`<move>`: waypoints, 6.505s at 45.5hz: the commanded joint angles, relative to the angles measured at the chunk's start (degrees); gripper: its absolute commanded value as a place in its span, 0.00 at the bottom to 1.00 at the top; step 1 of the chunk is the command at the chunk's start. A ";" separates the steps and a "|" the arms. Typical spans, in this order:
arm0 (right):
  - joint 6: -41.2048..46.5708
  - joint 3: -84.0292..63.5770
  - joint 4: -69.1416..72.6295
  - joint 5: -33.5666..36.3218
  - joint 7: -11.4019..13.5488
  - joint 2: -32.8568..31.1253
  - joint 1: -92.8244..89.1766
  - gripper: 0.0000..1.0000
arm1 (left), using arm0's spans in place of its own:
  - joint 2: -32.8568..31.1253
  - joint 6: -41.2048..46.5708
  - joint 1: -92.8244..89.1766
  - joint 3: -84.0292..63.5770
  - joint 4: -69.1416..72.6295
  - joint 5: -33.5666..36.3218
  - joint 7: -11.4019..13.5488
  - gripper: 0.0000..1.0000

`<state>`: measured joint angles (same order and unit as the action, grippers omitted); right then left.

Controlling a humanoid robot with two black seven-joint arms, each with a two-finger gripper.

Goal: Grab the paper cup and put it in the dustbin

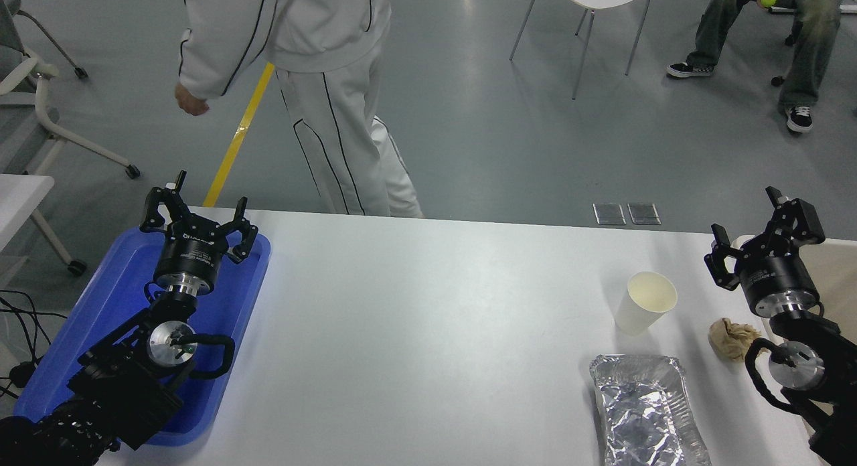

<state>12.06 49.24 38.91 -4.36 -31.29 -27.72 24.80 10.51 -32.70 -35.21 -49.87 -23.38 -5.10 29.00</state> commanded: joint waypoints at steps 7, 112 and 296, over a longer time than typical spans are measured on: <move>0.07 -7.65 0.73 0.06 0.00 -4.44 0.60 1.00 | -0.06 -0.08 -0.12 0.04 0.00 0.00 0.00 1.00; 32.94 -133.43 23.05 -18.75 15.73 1.35 96.04 0.99 | -0.06 0.01 -0.12 0.04 -0.09 0.00 0.00 1.00; 4.81 -113.84 2.84 -13.57 16.79 8.21 48.06 0.00 | 0.03 -0.08 -0.12 -0.05 -0.18 0.00 0.00 1.00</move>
<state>14.37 -64.97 41.28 -18.05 -14.53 -19.21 72.41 10.54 -32.78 -35.33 -49.92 -23.56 -5.10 29.00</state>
